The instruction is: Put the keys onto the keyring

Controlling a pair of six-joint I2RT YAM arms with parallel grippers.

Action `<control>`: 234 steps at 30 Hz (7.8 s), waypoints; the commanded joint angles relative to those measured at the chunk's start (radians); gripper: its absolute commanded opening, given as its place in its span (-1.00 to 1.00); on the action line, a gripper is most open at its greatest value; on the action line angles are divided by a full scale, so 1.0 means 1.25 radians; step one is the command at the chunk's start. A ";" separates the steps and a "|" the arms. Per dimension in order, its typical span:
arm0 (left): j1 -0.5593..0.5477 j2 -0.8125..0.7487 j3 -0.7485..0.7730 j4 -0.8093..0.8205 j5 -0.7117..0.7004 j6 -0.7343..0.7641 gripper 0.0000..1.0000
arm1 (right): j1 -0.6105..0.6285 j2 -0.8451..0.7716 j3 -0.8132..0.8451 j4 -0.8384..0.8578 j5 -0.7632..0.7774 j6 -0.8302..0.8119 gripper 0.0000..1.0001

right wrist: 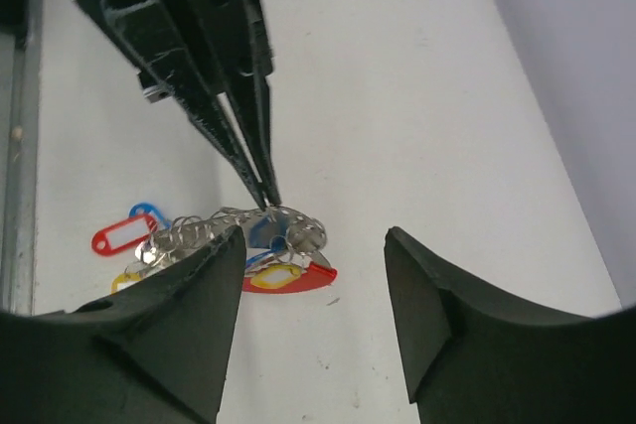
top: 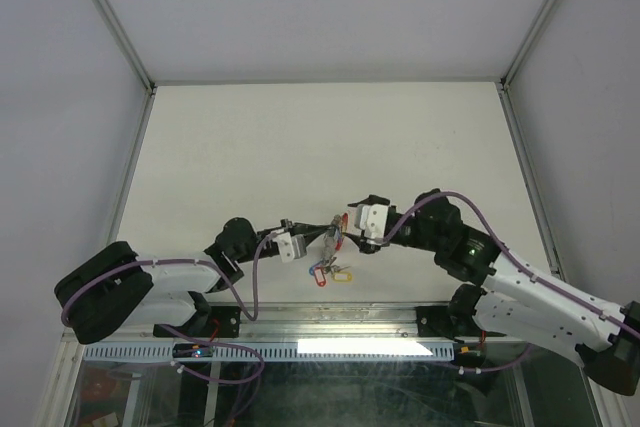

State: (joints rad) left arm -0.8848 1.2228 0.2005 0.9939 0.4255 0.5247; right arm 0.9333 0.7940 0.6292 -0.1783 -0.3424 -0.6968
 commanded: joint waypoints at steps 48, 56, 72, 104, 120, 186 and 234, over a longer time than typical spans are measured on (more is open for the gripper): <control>-0.013 0.004 -0.112 0.244 0.099 0.236 -1.00 | -0.545 0.064 -0.149 -0.119 0.280 1.209 0.15; -0.092 -0.010 -0.108 0.124 -0.031 0.440 -1.00 | -0.546 0.040 -0.163 -0.129 0.293 1.223 0.14; -0.157 0.011 -0.073 0.015 -0.153 0.525 -1.00 | -0.552 -0.030 -0.204 -0.165 0.329 1.326 -0.03; -0.157 0.021 -0.055 -0.013 -0.163 0.491 -1.00 | -0.662 0.127 -0.358 0.142 0.189 1.512 -0.30; -0.157 0.026 -0.049 -0.026 -0.169 0.482 -1.00 | -0.685 0.207 -0.367 0.257 0.183 1.533 -0.54; 0.026 0.094 -0.012 0.334 -0.262 -0.321 -1.00 | -0.268 0.246 0.009 0.327 -0.231 0.669 -1.00; 0.026 0.088 -0.023 0.360 -0.370 -0.389 -1.00 | -0.198 0.364 -0.120 0.826 -0.109 0.956 -1.00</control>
State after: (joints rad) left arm -0.8619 1.3464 0.1673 1.3548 -0.0269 0.0647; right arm 0.6712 1.2297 0.4629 0.7364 -0.5091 0.4725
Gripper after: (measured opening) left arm 0.005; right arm 0.007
